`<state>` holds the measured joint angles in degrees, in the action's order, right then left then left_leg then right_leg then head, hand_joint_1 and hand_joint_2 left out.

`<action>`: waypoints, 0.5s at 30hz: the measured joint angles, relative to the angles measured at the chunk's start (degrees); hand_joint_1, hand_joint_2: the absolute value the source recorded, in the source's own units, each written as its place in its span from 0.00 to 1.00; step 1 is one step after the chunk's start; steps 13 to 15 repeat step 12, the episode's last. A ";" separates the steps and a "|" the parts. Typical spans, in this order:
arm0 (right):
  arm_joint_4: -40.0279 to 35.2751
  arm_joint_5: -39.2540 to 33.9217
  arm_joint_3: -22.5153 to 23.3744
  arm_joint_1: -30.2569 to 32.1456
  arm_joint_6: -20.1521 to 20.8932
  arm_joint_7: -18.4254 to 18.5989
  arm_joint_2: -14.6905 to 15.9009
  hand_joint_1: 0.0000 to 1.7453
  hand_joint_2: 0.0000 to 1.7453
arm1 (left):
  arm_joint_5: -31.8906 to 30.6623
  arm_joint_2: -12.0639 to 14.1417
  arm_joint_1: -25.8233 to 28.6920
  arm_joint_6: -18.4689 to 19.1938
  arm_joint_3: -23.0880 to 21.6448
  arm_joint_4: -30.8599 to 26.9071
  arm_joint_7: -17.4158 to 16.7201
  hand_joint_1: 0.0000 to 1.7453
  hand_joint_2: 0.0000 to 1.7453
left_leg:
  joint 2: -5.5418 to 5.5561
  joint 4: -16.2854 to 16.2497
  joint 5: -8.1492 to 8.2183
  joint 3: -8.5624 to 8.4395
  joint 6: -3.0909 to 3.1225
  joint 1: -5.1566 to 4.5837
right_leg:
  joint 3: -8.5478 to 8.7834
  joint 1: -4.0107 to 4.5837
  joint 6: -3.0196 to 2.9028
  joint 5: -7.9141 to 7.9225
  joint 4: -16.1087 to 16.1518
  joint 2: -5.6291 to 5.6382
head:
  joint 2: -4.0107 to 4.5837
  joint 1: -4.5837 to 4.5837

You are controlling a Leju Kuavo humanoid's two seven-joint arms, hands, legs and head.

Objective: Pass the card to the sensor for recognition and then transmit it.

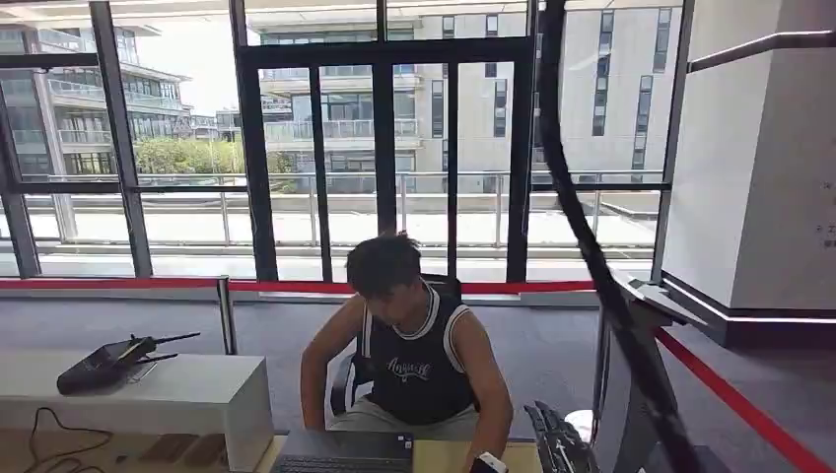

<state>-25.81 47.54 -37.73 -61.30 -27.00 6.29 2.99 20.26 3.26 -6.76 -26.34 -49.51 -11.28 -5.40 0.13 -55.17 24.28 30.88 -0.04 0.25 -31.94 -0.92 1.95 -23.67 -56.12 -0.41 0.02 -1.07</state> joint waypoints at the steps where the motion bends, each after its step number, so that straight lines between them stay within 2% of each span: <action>1: -0.07 -0.55 0.00 0.14 -0.94 -0.35 0.50 0.00 0.00 | 0.26 0.00 0.13 -0.13 0.00 0.00 0.13 0.00 0.00 | 0.00 -0.01 0.00 0.00 0.00 0.00 | 0.01 0.00 0.00 0.00 0.00 0.00 | 0.00 0.00; 3: -1.62 -1.75 0.07 1.18 -3.37 -0.37 1.80 0.00 0.00 | 1.03 0.00 0.46 -0.28 0.00 0.00 0.28 0.00 0.00 | 0.03 -0.03 0.00 -0.03 0.01 0.00 | 0.01 0.00 0.00 0.00 0.03 -0.01 | 0.00 0.00; 6: -5.28 -0.53 0.48 3.57 -7.62 1.83 5.35 0.00 0.00 | 2.27 0.00 0.94 -0.50 0.00 0.00 0.24 0.00 0.00 | 0.03 -0.06 0.01 -0.02 0.02 0.00 | 0.05 0.00 0.02 0.01 0.07 -0.02 | 0.00 0.02; 9: -10.48 4.99 2.08 7.40 -11.59 6.30 10.08 0.00 0.00 | 3.21 0.00 1.12 -1.18 0.00 0.00 -0.31 0.00 0.00 | 0.03 -0.09 0.04 -0.07 0.06 0.00 | 0.10 0.00 0.05 0.03 0.16 -0.01 | 0.00 0.02; 11: -15.94 10.99 4.92 11.95 -12.78 8.97 14.00 0.00 0.00 | 3.87 0.00 1.26 -1.71 0.02 0.00 -1.18 0.00 0.00 | 0.07 -0.09 0.09 -0.09 0.11 0.02 | 0.27 0.01 0.09 0.00 0.21 -0.05 | 0.00 0.00; 12: -19.00 13.26 7.38 14.71 -12.94 9.18 15.73 0.00 0.00 | 4.13 0.00 1.43 -1.99 0.02 0.00 -1.46 0.00 0.00 | 0.14 -0.09 0.12 -0.16 0.15 0.03 | 0.31 0.02 0.11 -0.01 0.25 -0.07 | 0.00 -0.02; 15: -19.00 13.26 7.38 14.71 -12.94 9.18 15.73 0.00 0.00 | 4.13 0.00 1.43 -1.99 0.02 0.00 -1.46 0.00 0.00 | 0.14 -0.09 0.12 -0.16 0.15 0.03 | 0.31 0.02 0.11 -0.01 0.25 -0.07 | 0.00 -0.02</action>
